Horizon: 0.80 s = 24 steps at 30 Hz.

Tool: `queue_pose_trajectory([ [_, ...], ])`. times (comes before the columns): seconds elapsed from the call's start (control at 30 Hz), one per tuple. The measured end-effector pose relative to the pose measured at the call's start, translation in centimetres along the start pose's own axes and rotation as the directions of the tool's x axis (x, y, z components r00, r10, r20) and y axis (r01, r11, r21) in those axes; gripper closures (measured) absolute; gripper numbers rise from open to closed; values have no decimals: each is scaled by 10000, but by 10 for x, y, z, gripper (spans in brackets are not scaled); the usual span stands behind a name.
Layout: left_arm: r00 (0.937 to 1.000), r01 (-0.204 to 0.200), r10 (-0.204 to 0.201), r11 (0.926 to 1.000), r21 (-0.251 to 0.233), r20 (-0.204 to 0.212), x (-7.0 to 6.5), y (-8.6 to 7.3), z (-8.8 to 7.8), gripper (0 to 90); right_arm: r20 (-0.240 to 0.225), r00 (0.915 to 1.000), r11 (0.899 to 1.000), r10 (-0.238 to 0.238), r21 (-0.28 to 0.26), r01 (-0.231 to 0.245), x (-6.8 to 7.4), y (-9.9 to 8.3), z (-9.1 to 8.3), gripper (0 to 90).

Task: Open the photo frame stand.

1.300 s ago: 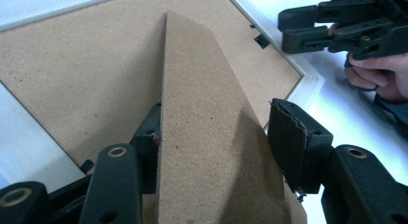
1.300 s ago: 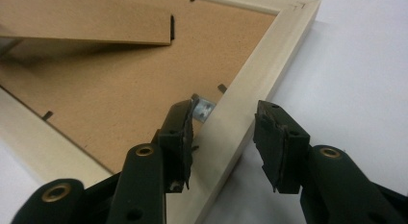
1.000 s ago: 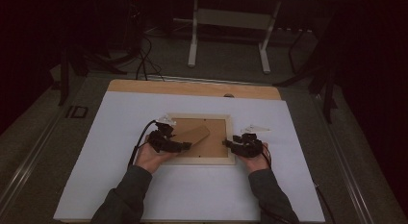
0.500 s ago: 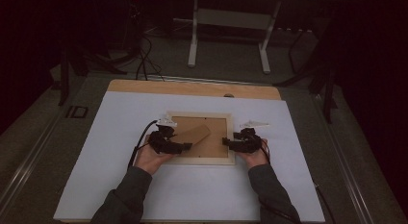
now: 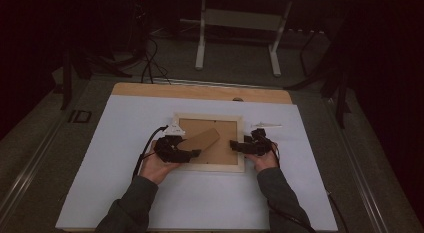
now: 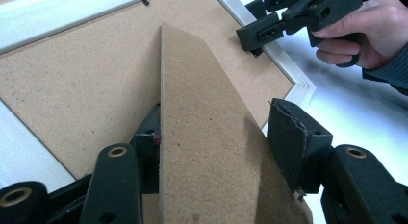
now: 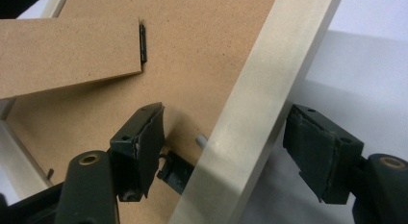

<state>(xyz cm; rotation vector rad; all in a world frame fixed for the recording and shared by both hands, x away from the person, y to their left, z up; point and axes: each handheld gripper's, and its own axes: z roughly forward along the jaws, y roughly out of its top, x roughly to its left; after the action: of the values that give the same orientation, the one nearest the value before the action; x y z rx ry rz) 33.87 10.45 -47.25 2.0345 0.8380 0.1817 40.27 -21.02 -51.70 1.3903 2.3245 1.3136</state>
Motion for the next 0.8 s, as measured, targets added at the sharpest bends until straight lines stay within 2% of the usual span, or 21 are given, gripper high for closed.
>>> queue_pose_trajectory([
  [0.13, 9994, -122, 132, 9994, -335, 308, -1, 0, -4, 484, -320, 9992, 9997, 240, -46, -241, -3, 2, -1, 335],
  [0.2, 9993, -210, 220, 9993, -320, 305, -2, 0, -5, 487, -486, 9980, 9991, 408, -128, -415, -5, 3, -1, 344],
  [0.4, 9994, -94, 102, 9996, -257, 316, 0, -2, -3, 490, -905, 9922, 9963, 856, 36, -856, -11, 3, 4, 362],
  [0.5, 9994, -158, 167, 9994, -296, 301, -1, -2, -4, 491, -1127, 9880, 9943, 1059, 25, -1063, -13, 3, 6, 359],
  [0.7, 9988, -360, 372, 9986, -376, 315, -4, -2, -5, 499, -1234, 9860, 9936, 1124, 34, -1128, -13, 7, 6, 354],
  [0.8, 9983, -511, 522, 9979, -399, 271, -5, -2, -6, 500, -1461, 9802, 9907, 1339, -63, -1362, -16, 7, 4, 382],
])
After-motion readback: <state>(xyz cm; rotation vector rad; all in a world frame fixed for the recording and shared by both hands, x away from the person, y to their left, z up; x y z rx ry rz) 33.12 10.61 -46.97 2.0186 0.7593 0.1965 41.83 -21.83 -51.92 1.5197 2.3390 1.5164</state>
